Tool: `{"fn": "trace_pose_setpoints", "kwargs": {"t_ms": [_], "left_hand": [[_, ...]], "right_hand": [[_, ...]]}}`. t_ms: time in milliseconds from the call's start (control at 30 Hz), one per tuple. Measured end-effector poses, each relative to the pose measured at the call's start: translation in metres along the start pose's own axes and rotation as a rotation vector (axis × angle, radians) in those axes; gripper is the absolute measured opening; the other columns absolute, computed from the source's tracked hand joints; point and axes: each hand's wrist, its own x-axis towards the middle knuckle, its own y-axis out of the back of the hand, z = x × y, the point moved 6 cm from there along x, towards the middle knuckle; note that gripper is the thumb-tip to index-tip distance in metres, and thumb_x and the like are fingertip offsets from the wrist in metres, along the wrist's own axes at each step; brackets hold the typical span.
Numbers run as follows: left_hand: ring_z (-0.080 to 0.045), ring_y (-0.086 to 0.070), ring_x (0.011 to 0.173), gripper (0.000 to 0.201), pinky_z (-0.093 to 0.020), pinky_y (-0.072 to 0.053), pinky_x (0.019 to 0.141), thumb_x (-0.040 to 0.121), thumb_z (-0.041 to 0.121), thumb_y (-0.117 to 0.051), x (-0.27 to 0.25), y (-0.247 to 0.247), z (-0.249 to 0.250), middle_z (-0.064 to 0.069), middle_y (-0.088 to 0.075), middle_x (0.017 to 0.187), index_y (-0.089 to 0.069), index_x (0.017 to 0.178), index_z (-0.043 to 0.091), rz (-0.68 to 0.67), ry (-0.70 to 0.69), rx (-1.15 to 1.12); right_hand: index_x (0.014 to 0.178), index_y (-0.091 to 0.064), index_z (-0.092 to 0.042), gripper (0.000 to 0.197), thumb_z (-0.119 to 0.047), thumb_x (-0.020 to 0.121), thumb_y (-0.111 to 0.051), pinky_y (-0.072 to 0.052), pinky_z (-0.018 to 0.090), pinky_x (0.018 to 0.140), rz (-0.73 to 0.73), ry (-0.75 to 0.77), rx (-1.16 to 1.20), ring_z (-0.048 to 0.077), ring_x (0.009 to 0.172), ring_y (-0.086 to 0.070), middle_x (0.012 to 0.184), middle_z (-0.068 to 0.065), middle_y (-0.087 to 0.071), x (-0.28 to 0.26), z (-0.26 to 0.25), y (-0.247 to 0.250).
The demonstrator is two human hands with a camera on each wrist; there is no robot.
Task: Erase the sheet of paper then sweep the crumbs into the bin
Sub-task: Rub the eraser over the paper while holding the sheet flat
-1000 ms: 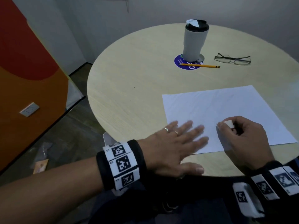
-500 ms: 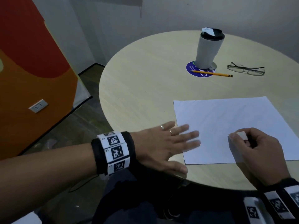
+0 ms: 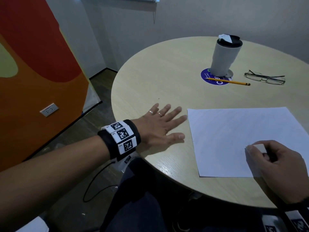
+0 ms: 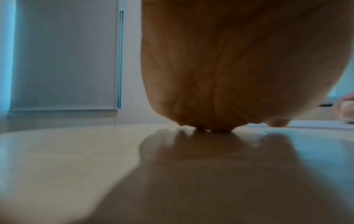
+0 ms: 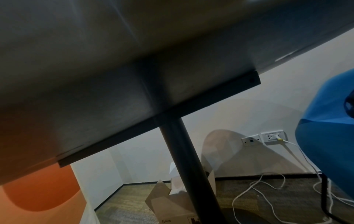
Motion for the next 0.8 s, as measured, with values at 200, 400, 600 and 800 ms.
{"fn": "trace_pose_setpoints", "kwargs": {"t_ms": [200,400,600,800], "left_hand": [[-0.034,0.027,0.157,0.103,-0.059,0.014,0.126,0.095,0.083,-0.014,-0.007,0.007,0.01,-0.008,0.029,0.171,0.011,0.166,0.013,0.025,0.208,-0.113],[-0.019,0.03,0.156,0.083,-0.049,0.015,0.128,0.104,0.072,-0.019,-0.018,-0.012,0.107,0.01,0.028,0.171,0.008,0.167,0.026,0.116,-0.03,-0.281],[-0.025,0.018,0.161,0.081,-0.055,0.007,0.128,0.104,0.071,-0.025,-0.02,-0.019,0.116,0.006,0.008,0.176,-0.007,0.168,0.024,0.232,0.001,-0.282],[-0.022,-0.002,0.162,0.058,-0.049,0.001,0.13,0.101,0.058,-0.04,-0.025,-0.008,0.114,0.003,-0.027,0.167,-0.044,0.145,0.02,0.394,0.011,-0.485]], "right_hand": [[0.084,-0.074,-0.018,0.015,-0.026,0.097,-0.075,-0.049,0.038,0.062,-0.006,-0.007,0.017,0.033,0.068,-0.062,0.067,0.008,-0.063,-0.001,-0.002,-0.001],[0.087,-0.075,-0.022,0.011,-0.02,0.098,-0.075,-0.056,0.033,0.068,0.011,0.008,0.094,0.017,0.068,-0.065,0.076,0.005,-0.071,-0.003,-0.003,0.001],[0.097,-0.071,-0.026,0.009,-0.023,0.103,-0.066,-0.057,0.038,0.073,-0.055,0.032,0.039,0.014,0.08,-0.07,0.089,-0.009,-0.074,-0.013,-0.015,0.014],[0.097,-0.071,-0.025,0.012,-0.024,0.092,-0.082,-0.052,0.023,0.06,-0.075,0.035,-0.066,0.02,0.066,-0.063,0.077,0.005,-0.071,-0.042,-0.015,0.012]]}}
